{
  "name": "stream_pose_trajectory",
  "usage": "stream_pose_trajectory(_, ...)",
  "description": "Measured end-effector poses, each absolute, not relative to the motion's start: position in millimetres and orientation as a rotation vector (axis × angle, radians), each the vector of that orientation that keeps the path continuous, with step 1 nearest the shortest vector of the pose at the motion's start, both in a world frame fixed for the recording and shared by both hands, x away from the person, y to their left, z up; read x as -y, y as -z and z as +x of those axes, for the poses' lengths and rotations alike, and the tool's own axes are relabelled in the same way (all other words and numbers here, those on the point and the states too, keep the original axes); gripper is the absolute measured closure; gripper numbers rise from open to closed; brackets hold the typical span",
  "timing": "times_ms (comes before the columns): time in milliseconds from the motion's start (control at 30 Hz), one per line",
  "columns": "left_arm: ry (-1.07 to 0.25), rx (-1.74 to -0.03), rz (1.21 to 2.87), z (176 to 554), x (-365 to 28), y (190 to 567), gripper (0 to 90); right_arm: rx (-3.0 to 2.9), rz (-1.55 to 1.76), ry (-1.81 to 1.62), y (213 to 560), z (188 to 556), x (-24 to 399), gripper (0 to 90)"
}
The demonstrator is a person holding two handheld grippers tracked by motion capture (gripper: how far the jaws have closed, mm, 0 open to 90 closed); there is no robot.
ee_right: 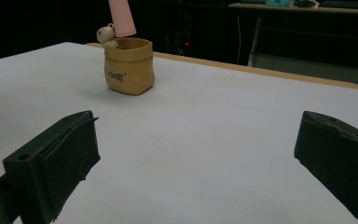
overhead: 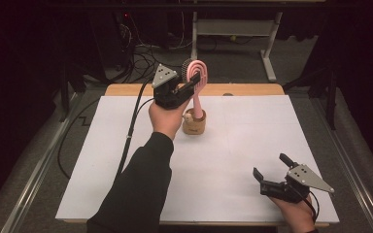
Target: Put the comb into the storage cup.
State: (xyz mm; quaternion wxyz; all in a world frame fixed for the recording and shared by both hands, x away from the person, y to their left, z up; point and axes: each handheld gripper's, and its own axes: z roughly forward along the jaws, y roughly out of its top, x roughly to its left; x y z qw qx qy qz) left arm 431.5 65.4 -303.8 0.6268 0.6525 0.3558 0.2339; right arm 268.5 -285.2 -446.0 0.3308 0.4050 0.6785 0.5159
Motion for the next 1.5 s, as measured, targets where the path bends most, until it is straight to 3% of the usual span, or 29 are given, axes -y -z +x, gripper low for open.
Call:
stream_pose_trajectory(833, -0.567, -0.852, 1.506, 443, -54, 318, 63.5, -1.771, 1.049, -1.356, 445, 268, 285, 0.0)
stream_pose_trajectory(1500, -0.519, -0.923, 1.497, 453, -55, 347, 63.5, -1.771, 1.054, -1.352, 445, 267, 286, 0.0)
